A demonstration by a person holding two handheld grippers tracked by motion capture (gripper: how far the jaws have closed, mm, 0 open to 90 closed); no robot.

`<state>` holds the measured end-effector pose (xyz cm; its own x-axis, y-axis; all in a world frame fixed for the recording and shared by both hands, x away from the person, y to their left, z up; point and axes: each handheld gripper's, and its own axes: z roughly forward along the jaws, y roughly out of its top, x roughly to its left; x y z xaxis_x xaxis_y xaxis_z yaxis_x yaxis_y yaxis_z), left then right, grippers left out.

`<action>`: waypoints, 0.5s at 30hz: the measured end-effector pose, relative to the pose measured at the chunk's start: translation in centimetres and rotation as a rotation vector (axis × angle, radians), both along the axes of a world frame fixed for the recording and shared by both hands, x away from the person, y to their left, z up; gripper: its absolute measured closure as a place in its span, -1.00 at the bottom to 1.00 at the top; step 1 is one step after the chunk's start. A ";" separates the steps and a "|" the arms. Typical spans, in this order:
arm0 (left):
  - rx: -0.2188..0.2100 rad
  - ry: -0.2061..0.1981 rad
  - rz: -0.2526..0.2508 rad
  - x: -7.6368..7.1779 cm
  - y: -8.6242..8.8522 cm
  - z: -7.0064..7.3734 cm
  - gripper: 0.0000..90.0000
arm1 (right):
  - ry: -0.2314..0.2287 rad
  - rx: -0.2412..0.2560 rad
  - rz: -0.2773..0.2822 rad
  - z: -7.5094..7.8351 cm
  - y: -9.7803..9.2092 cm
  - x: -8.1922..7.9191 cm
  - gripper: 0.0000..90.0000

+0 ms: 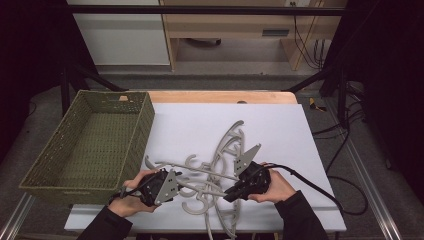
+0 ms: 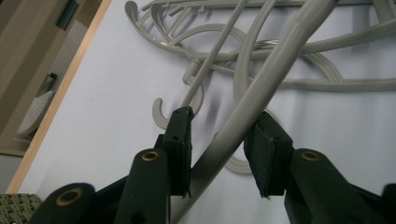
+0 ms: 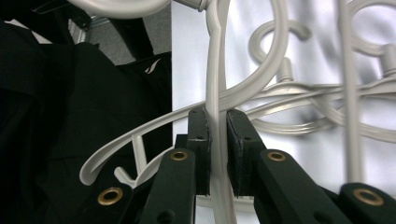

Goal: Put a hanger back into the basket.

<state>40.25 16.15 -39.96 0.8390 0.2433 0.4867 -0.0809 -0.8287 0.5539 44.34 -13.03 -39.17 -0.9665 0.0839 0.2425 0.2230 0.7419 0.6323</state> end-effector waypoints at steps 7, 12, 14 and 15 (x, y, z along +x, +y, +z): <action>-0.004 -0.008 0.000 -0.2 0.1 0.3 0.56 | -0.049 0.035 -0.017 0.5 -0.6 -0.1 0.81; -0.025 -0.008 -0.004 -0.5 0.1 0.6 0.72 | -0.099 0.088 -0.058 1.2 -1.3 0.0 0.75; -0.033 0.014 -0.017 -0.6 -0.1 0.8 0.75 | -0.100 0.081 -0.071 1.3 -1.4 0.0 0.75; -0.031 0.014 -0.019 -0.8 -0.2 0.8 0.77 | -0.125 0.059 -0.091 1.4 -1.5 0.0 0.75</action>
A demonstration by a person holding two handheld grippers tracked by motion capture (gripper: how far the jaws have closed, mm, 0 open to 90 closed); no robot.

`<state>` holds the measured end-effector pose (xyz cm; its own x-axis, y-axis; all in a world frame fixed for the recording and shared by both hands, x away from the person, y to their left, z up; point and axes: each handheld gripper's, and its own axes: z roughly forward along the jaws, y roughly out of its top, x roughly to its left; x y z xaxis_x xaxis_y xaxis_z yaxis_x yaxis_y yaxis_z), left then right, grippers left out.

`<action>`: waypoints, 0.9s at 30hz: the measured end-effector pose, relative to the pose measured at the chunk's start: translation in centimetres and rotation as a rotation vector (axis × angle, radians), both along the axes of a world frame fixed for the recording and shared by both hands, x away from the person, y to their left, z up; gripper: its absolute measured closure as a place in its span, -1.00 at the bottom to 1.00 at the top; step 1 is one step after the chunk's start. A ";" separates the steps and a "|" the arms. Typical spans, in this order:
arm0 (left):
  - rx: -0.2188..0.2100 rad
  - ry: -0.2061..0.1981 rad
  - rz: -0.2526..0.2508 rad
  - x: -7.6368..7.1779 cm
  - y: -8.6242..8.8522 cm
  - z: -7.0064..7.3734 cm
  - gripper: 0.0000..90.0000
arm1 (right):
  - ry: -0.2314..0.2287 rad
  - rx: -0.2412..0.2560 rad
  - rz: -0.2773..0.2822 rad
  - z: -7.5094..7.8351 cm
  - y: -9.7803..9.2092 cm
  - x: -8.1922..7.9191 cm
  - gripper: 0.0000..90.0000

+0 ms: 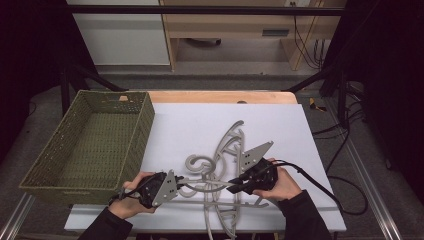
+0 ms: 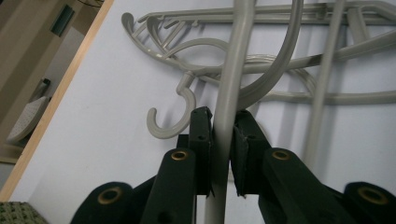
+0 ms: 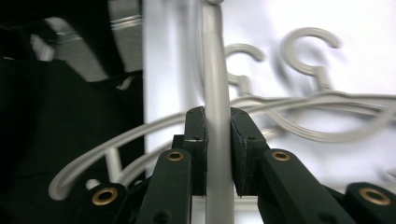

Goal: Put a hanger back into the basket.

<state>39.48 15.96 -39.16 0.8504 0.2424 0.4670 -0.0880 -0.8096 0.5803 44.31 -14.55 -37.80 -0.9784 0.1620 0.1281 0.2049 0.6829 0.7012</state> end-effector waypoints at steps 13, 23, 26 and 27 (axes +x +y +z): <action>-0.064 0.046 0.079 -0.6 -0.3 0.9 0.82 | -0.052 0.109 -0.205 0.3 -1.6 1.0 0.24; -0.167 0.070 0.260 0.2 0.7 1.8 0.82 | -0.164 0.275 -0.393 1.4 -4.1 1.0 -0.36; -0.192 0.077 0.304 0.3 1.1 2.0 0.82 | -0.171 0.313 -0.434 1.5 -5.0 1.0 -0.49; -0.199 0.075 0.311 0.3 1.2 2.1 0.82 | -0.175 0.315 -0.445 1.6 -5.1 0.9 -0.50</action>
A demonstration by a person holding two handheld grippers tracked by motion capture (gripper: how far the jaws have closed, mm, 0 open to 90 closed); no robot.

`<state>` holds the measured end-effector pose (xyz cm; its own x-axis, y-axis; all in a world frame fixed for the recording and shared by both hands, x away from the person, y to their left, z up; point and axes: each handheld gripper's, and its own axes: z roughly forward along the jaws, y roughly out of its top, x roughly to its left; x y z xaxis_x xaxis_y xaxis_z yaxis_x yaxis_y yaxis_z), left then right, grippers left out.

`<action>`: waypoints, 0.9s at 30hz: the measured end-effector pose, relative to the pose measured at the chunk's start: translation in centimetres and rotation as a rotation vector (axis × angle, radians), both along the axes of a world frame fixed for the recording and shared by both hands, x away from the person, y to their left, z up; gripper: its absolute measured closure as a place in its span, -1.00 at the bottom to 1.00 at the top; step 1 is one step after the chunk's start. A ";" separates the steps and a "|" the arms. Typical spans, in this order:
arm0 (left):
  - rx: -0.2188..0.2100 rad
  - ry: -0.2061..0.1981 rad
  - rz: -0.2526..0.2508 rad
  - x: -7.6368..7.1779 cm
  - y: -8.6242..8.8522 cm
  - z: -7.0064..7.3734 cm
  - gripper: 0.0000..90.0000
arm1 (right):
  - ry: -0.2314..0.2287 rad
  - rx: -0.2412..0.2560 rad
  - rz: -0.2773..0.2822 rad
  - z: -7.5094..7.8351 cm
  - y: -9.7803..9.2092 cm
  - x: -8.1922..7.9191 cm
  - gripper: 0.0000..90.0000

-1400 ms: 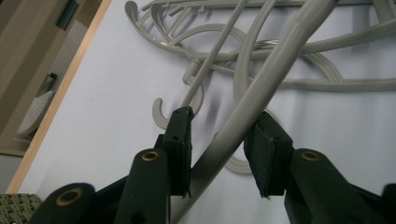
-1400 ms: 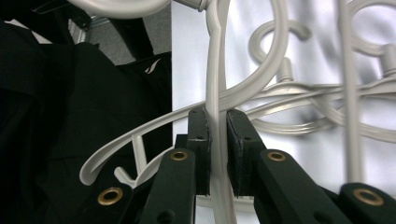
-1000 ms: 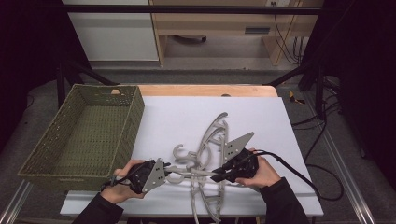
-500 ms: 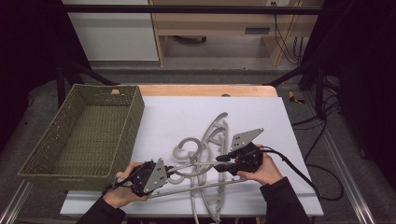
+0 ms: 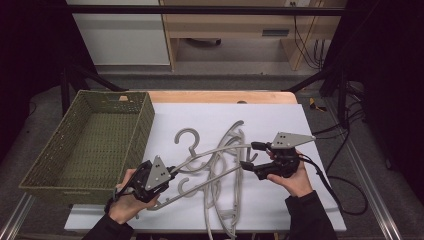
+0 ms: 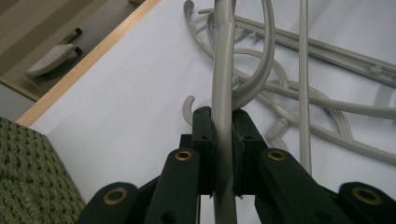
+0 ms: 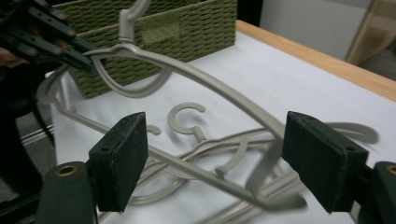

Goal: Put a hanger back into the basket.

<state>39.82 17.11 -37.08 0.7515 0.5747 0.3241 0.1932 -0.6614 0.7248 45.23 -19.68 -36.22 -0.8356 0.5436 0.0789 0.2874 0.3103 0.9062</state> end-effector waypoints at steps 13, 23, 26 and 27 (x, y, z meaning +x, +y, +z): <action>-0.082 0.013 0.072 0.4 1.6 1.5 0.82 | -0.030 0.004 -0.167 -1.0 -2.1 -0.6 -0.83; -0.156 -0.057 0.114 0.0 3.7 5.1 0.82 | -0.030 0.025 -0.244 -1.7 -3.8 -1.5 -0.87; -0.149 -0.063 0.127 0.3 4.3 6.2 0.82 | -0.023 0.014 -0.253 -2.0 -4.2 -1.8 -0.88; -0.148 -0.064 0.133 0.4 4.5 6.4 0.82 | -0.022 0.016 -0.260 -2.1 -4.3 -1.9 -0.88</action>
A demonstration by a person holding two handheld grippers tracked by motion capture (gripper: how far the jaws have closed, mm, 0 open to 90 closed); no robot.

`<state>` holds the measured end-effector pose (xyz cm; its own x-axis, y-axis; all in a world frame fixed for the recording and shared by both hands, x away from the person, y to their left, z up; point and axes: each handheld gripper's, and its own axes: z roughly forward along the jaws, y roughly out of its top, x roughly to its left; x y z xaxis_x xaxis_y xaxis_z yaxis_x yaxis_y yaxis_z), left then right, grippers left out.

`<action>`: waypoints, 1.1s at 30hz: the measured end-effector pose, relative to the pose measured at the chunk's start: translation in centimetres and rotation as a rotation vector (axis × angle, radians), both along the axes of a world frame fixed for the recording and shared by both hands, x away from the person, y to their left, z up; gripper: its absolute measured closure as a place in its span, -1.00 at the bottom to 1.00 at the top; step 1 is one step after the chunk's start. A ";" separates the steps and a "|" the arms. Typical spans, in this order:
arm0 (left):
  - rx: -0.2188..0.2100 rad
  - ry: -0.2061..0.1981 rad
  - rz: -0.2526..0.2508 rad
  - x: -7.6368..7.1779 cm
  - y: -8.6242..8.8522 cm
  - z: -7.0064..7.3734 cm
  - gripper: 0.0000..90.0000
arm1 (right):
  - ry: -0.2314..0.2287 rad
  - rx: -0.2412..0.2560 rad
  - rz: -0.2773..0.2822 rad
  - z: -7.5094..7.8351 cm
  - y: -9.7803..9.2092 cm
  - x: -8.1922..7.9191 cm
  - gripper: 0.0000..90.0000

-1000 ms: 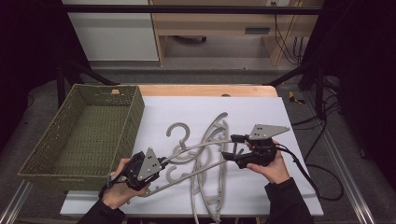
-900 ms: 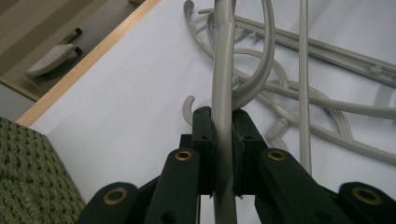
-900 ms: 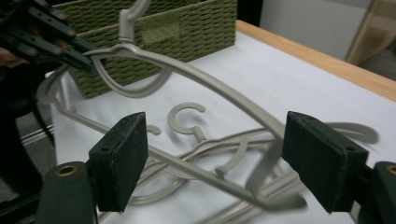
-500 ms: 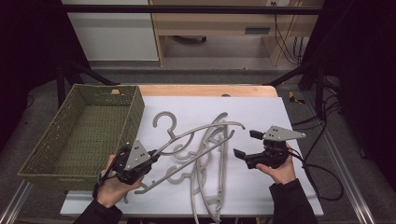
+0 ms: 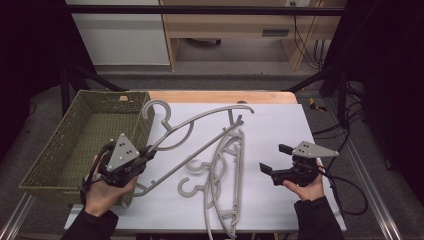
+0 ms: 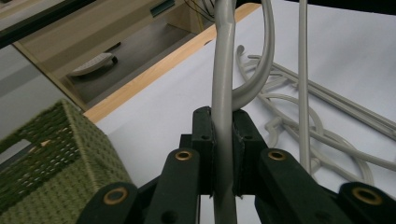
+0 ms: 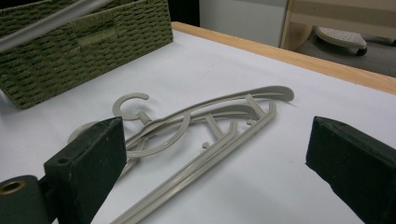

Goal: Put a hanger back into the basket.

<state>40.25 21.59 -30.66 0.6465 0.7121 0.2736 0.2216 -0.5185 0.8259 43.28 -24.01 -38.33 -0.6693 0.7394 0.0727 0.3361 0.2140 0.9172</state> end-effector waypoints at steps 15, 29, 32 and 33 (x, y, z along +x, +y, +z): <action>0.019 -0.019 0.112 3.4 5.6 3.3 0.82 | -0.003 -0.008 -0.014 -0.2 -0.1 -0.4 -0.89; 0.034 0.000 0.278 6.4 13.3 1.9 0.82 | 0.010 -0.022 -0.010 -0.5 0.4 -0.3 -0.90; 0.027 0.010 0.304 6.8 15.0 1.3 0.82 | 0.011 -0.025 -0.007 -0.5 0.4 -0.3 -0.90; 0.025 0.012 0.315 7.0 15.5 1.0 0.82 | 0.010 -0.026 -0.008 -0.5 0.4 -0.3 -0.90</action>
